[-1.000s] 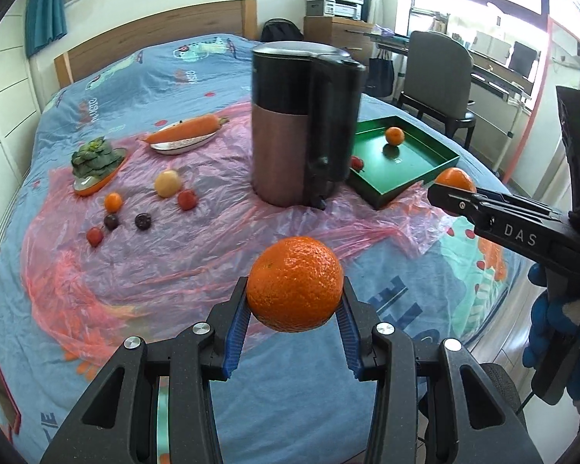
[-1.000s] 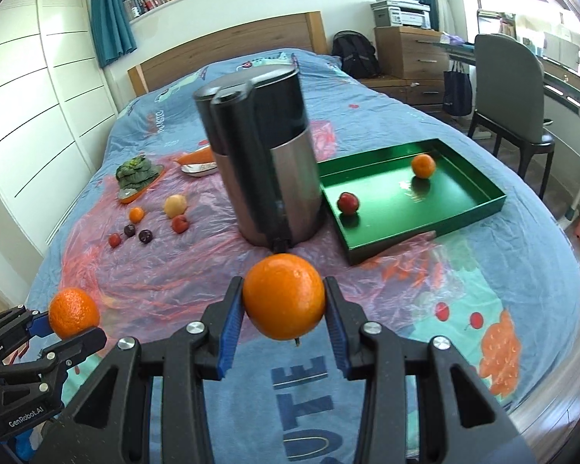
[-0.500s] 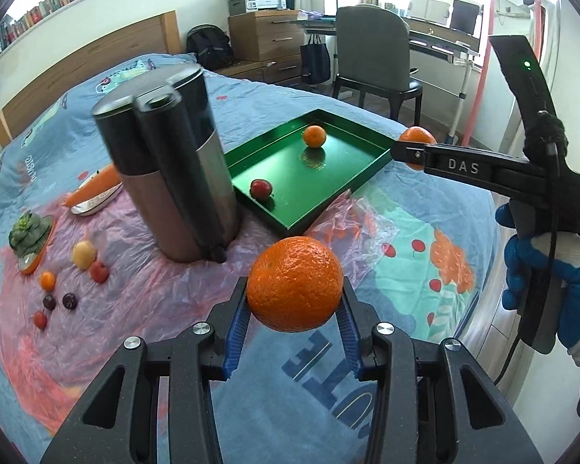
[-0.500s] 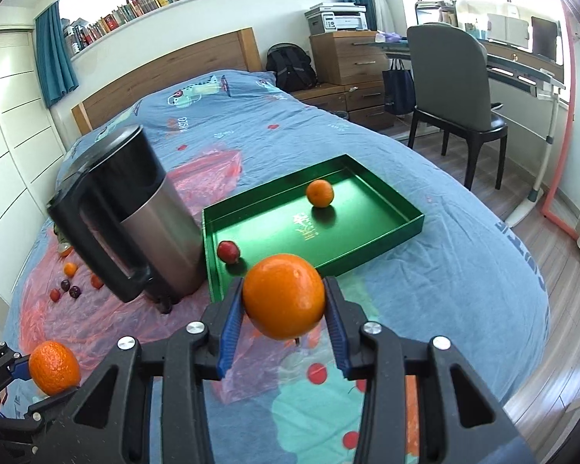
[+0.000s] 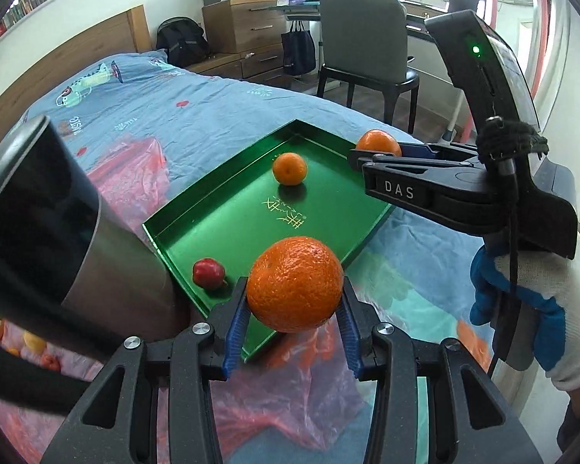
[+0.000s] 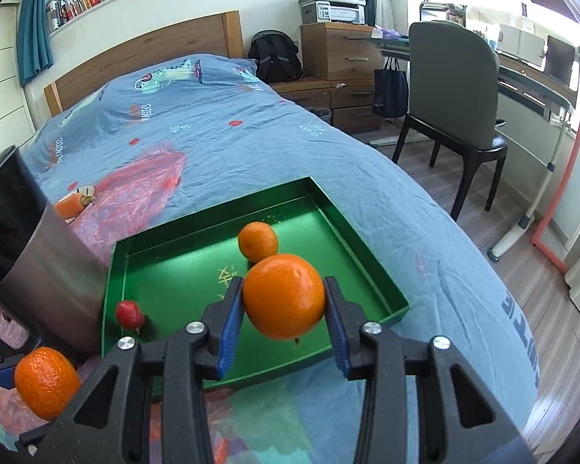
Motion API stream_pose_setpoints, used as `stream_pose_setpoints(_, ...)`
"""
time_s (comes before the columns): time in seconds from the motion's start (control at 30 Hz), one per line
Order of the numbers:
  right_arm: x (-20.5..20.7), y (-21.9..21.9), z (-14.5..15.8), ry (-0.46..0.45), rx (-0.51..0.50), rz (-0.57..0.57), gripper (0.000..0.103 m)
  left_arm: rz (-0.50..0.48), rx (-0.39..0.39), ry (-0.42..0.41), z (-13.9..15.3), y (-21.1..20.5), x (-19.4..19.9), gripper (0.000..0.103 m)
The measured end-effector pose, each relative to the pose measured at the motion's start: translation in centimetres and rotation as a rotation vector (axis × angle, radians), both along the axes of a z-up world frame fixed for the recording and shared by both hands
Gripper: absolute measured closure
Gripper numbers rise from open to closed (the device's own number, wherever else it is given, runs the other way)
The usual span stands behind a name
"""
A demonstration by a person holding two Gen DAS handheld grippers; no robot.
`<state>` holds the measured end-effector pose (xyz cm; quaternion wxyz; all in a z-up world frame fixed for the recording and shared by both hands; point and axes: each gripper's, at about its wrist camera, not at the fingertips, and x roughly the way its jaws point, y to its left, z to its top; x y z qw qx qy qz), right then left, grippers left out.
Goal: Organize fruits
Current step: 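Carry both oranges over the green tray with both tools, then open the left tool in the tray while the right tool releases its orange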
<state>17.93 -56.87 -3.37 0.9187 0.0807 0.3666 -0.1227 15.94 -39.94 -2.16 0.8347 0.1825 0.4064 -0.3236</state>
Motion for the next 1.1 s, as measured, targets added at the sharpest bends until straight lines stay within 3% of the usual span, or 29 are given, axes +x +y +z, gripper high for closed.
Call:
stream_pose_setpoints(0.4, 7.9, -4.0, -6.6, 0.105, -0.002, -0.040, 0.064, 0.047, 0.084, 0.035, -6.5, -4.1, 6.2, 0.066)
stream_pose_setpoints(0.73, 10.0, -4.2, -8.5, 0.107, -0.001, -0.028, 0.064, 0.105, 0.088, 0.063, -9.1, -4.0, 9.5, 0.065)
stream_pose_setpoints(0.87, 10.1, -3.7, -9.0, 0.111, -0.049, -0.028, 0.063, 0.096, 0.070, 0.067, -9.1, -4.1, 9.7, 0.065)
stream_pose_setpoints(0.93, 10.2, -3.6, -9.0, 0.111, -0.059, -0.035, 0.058, 0.093, 0.069, 0.068, -9.1, -4.1, 9.8, 0.065)
stream_pose_setpoints(1.0, 10.1, -3.5, -8.9, 0.113, -0.069, -0.042, 0.036, 0.082, 0.063, 0.068, -9.0, -4.0, 9.6, 0.064)
stream_pose_setpoints(1.1, 9.6, -3.4, -8.4, 0.103, -0.087, -0.052, 0.023, 0.075, 0.057, 0.051, -8.6, -3.8, 9.3, 0.063)
